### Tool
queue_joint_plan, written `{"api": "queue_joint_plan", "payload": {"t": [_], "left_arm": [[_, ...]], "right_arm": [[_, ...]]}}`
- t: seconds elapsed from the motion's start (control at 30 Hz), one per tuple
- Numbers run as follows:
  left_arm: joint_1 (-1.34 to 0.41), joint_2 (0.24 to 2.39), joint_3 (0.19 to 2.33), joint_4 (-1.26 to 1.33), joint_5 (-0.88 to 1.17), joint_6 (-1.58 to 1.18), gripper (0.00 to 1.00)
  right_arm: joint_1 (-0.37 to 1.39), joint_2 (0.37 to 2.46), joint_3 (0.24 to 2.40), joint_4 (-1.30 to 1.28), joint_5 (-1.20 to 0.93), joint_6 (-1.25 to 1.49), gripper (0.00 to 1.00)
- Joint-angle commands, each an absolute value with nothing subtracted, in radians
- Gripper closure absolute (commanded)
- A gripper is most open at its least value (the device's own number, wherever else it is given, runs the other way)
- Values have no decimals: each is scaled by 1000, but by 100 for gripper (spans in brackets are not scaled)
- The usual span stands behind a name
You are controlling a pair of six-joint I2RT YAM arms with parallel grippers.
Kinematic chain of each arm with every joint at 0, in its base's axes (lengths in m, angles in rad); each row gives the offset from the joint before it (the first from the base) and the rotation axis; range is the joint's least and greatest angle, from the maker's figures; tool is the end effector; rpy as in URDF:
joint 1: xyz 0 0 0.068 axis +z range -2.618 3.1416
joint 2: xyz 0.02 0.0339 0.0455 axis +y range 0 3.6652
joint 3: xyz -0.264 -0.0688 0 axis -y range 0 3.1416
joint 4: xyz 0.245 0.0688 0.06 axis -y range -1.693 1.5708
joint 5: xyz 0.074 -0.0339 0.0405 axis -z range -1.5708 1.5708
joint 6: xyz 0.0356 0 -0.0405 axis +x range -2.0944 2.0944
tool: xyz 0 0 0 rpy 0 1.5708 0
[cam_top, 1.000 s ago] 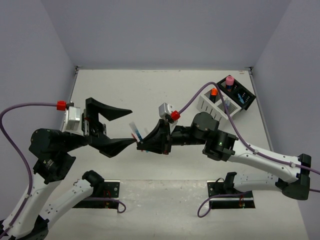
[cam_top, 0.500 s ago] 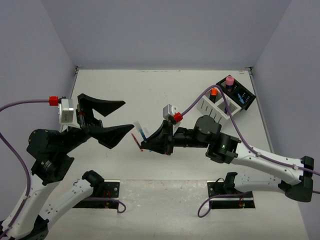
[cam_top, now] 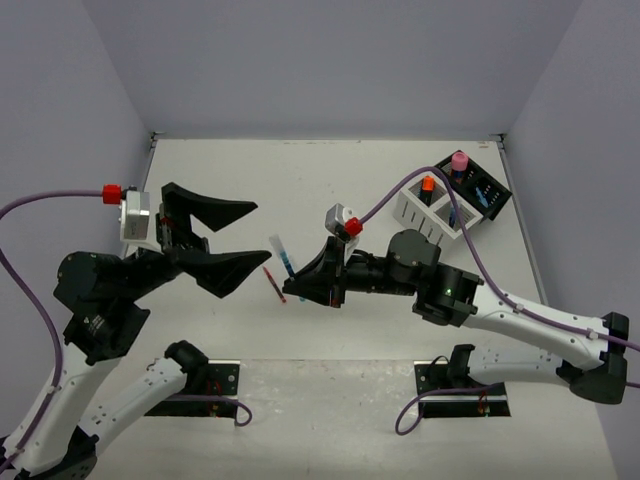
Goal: Sort the stationery into containers
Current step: Close the pen cap on the pen.
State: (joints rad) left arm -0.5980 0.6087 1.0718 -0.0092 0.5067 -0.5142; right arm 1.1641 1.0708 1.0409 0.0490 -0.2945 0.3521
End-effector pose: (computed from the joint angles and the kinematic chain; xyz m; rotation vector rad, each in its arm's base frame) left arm 0.0649 -0.0651 0.4737 0.5362 1.1546 -1.2523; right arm 0.0887 0.2320 0.3999 -0.9176 1.4766 1.3898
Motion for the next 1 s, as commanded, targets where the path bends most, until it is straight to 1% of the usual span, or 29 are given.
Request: {"api": "queue_joint_plan", "payload": {"t": [0.0, 0.1, 0.23, 0.37, 0.47, 0.67, 0.73, 0.8, 0.87, 0.97], "left_arm": [[-598, 661, 1101, 69, 610, -545, 1], [-598, 702, 1088, 127, 691, -568, 8], [-598, 724, 1070, 187, 748, -599, 21], [-598, 730, 1024, 282, 784, -646, 46], [-598, 735, 1001, 351, 806, -702, 60], [-598, 735, 987, 396, 795, -771, 65], [-598, 736, 984, 396, 793, -780, 73], [-598, 738, 982, 392, 787, -786, 84], [-598, 746, 983, 391, 790, -787, 88], [-598, 759, 988, 391, 800, -788, 92]], "right_arm": [[1165, 1041, 1078, 85, -360, 370, 100], [1164, 1034, 1084, 87, -364, 364, 100], [1166, 1022, 1083, 104, -390, 354, 100], [1166, 1004, 1082, 113, -412, 339, 100], [1166, 1002, 1081, 116, -404, 343, 100], [1164, 1010, 1115, 92, -395, 348, 100], [1164, 1006, 1114, 92, -389, 348, 100], [1165, 1005, 1113, 94, -387, 350, 100], [1164, 1010, 1120, 95, -388, 348, 100], [1165, 1024, 1130, 96, -388, 357, 100]]}}
